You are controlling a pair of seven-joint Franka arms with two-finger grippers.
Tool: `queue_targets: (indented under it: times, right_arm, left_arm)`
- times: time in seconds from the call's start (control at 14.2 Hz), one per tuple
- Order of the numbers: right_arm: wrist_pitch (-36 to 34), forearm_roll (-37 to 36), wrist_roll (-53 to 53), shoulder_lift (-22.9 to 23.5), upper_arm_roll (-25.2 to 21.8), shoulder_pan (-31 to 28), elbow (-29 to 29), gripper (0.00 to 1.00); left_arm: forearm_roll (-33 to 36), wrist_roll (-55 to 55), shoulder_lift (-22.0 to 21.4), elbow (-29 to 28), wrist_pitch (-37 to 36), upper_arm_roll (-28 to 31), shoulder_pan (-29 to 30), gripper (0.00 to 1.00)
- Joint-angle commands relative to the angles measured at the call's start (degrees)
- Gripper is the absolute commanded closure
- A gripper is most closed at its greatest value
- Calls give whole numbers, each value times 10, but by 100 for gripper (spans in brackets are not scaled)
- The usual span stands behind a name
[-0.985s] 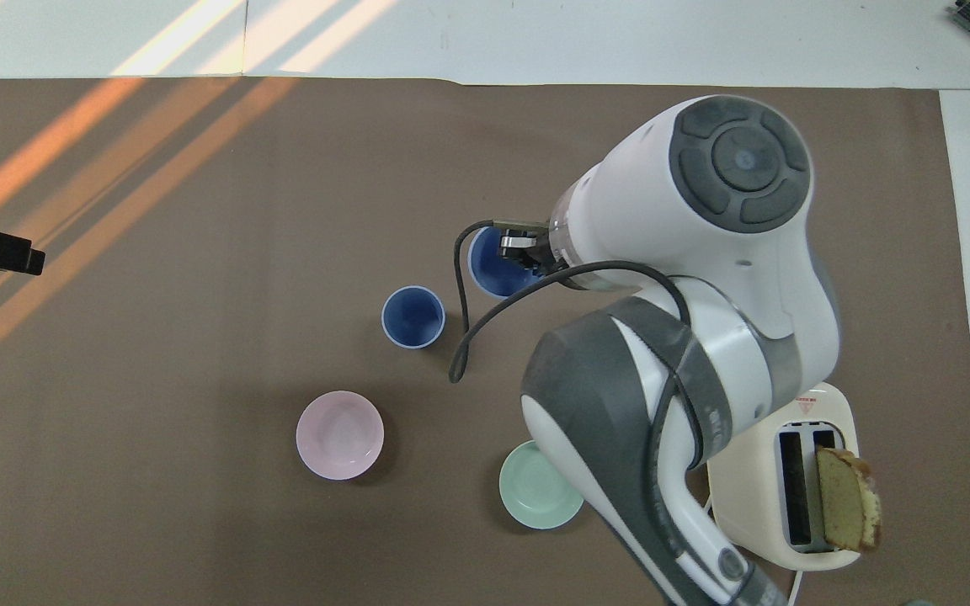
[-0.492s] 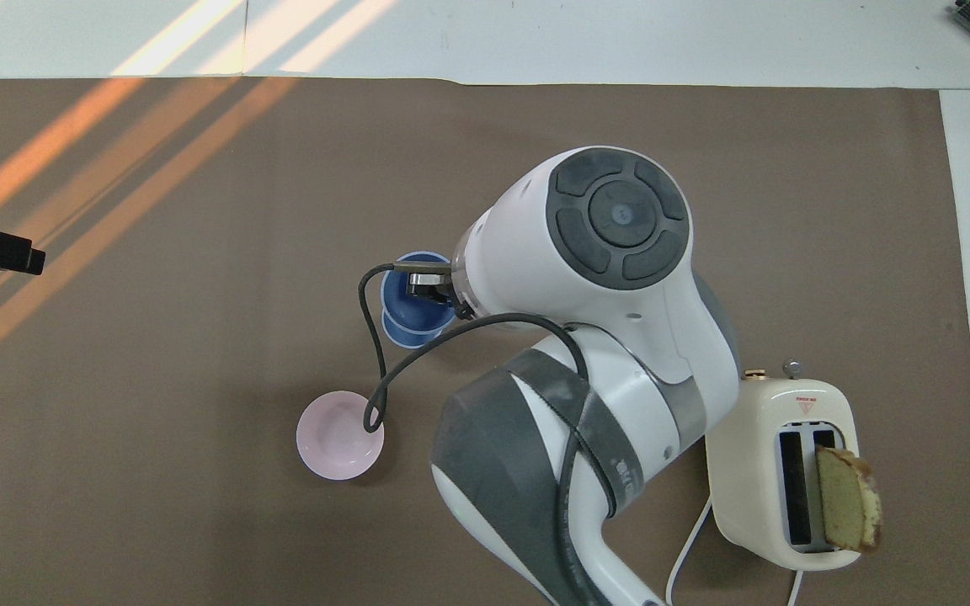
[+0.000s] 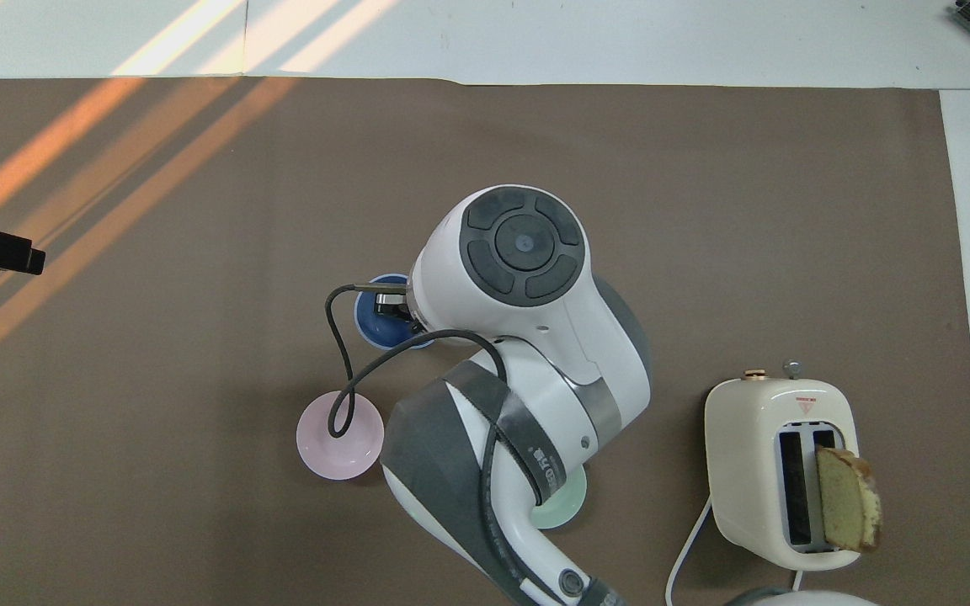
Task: Stack blue cups with both arms
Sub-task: 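Lower the held cup into the center cup and open the right gripper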
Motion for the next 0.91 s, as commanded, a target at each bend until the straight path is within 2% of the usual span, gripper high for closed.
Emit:
queue_targets:
  times: [0.0,0.42,0.49,0.56,0.63,0.84]
  right_arm:
    - [19,2,9,-1,4,-6,-27,100]
    - [20,1,9,-1,3,-7,-40,100]
    - [20,1,9,-1,3,-7,-40,93]
    - [20,2,9,-1,3,-12,-40,25]
    - [20,0,8,-1,3,-12,-40,0]
    - [17,-12,9,-2,2,-10,-37,0]
  left_arm:
    - [11,-2,-5,3,-11,-3,4,0]
    - [11,-2,-5,3,-11,-3,4,0]
    - [11,-2,-5,3,-11,-3,4,0]
    - [11,-2,-5,3,-11,-3,4,0]
    - [11,-2,-5,3,-11,-3,4,0]
    - [11,-2,-5,3,-11,-3,3,0]
